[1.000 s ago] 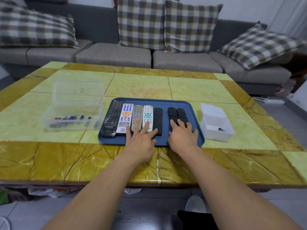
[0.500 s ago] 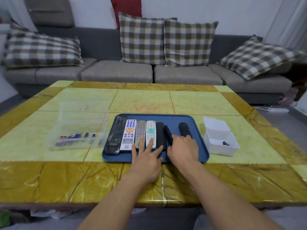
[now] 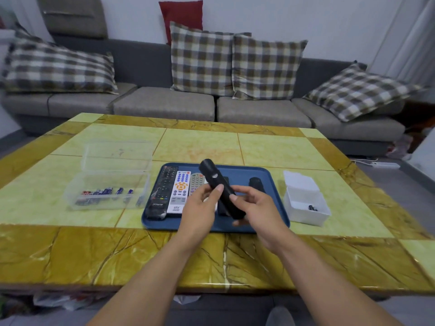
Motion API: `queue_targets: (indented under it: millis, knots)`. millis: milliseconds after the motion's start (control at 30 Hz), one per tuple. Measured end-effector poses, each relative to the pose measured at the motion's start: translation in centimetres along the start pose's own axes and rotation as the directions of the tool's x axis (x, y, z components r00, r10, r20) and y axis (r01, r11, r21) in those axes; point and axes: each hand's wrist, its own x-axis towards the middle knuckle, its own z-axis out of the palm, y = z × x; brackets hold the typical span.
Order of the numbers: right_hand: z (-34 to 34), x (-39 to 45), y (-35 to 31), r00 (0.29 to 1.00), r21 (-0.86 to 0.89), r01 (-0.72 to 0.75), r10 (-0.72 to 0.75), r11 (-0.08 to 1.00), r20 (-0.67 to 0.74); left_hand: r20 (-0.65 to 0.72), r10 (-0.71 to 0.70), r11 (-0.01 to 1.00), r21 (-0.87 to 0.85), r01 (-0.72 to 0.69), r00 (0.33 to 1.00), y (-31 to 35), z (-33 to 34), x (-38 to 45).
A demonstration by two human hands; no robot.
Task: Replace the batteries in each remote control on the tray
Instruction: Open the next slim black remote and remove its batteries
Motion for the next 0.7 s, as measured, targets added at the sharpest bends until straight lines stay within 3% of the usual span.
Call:
queue_targets:
  millis: [100,200,433,567,700]
  knots:
    - [0.0,-0.3,0.3,0.995,0.111,-0.078,0.084,0.991,-0.056,-0.042,-0.02,0.991,-0.131,0.015,0.999,0.4,-0.2,-0.2]
    - [0.0,-0.2,0.8,0.985,0.204,-0.17,0.171,0.964,0.011,-0.037,-0.035,0.982,-0.189,0.028,0.999,0.4,-0.5,-0.2]
    - [0.1,-0.2,0.5,0.98,0.196,-0.199,0.189,0.96,0.069,-0.063,-0.124,0.924,-0.371,0.092,0.99,0.7,-1.1,0.4]
    - [0.1,-0.1,0.3,0.97,0.376,-0.242,0.234,0.895,0.067,-0.02,-0.109,0.88,-0.468,0.087,0.994,1.1,-1.7,0.4]
    - [0.2,-0.3,0.5,0.967,0.384,-0.255,0.24,0.888,0.088,-0.001,-0.108,0.868,-0.488,0.094,0.994,1.2,-2.1,0.3]
